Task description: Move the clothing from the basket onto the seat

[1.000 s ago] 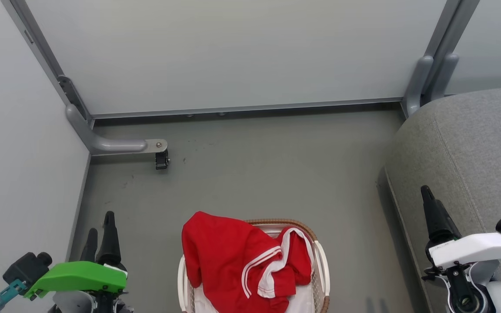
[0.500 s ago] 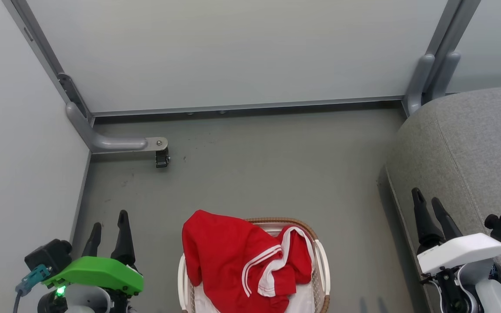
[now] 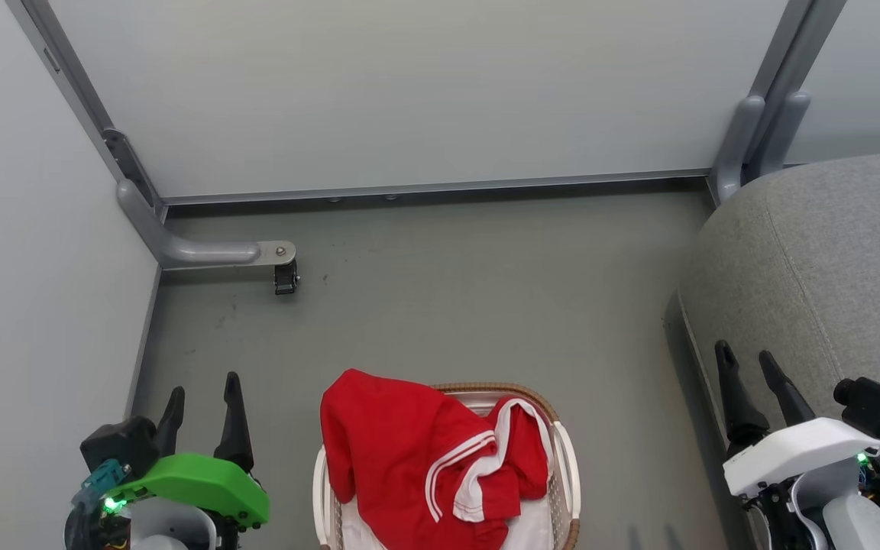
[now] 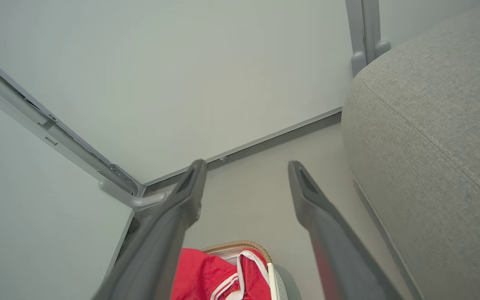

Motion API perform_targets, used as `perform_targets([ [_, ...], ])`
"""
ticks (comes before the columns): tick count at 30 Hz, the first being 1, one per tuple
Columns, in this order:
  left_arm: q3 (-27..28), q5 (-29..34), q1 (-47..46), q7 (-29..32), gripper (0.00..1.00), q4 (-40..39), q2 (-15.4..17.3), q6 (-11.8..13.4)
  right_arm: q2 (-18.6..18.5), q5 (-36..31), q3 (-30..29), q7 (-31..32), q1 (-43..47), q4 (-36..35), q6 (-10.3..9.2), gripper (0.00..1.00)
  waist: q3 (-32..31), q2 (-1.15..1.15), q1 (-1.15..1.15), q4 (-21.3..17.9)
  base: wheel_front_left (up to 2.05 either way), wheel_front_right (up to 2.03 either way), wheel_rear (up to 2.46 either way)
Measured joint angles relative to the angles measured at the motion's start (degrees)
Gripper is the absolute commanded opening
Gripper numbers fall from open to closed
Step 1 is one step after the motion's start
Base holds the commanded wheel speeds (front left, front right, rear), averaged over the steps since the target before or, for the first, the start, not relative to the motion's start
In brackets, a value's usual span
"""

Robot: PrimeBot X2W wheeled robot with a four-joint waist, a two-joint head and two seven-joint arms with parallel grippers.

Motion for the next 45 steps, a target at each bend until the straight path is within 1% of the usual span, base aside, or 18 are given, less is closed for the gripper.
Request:
perform_targets([
  [9, -1.5, 4.8, 0.0, -1.3, 1.00, -0.3, 0.4, 1.3, -0.1, -7.1, 0.5, -1.3, 0.0, 0.9, 0.00, 1.00, -0.1, 0.00, 0.00, -0.1, 0.00, 0.00, 0.00],
  [18, -2.5, 10.0, 0.0, -2.5, 1.00, -1.0, 0.8, 1.8, 0.2, -12.7, 0.2, -2.5, 0.0, 0.9, 0.00, 1.00, 0.0, 0.00, 0.00, -0.1, 0.00, 0.00, 0.00],
  [28, -2.9, 14.6, 1.0, -3.8, 1.00, -1.2, 0.8, 1.8, 0.7, -17.8, -0.3, -3.9, 0.1, 1.0, 0.00, 1.00, -0.3, 0.00, 0.00, -0.1, 0.00, 0.00, 0.00],
  [38, -2.8, 19.4, 1.8, -5.0, 1.00, -2.4, 0.3, 1.2, 0.9, -22.6, -0.5, -5.1, 0.5, 1.0, 0.00, 1.00, -0.1, 0.00, 0.00, -0.1, 0.00, 0.00, 0.00],
  [45, -2.3, 22.5, 1.7, -6.0, 1.00, -2.1, -0.6, -0.6, 1.0, -25.8, -0.5, -5.9, 0.5, 0.7, 0.01, 1.00, 1.8, 0.00, 0.00, -0.4, 0.00, 0.00, 0.00],
])
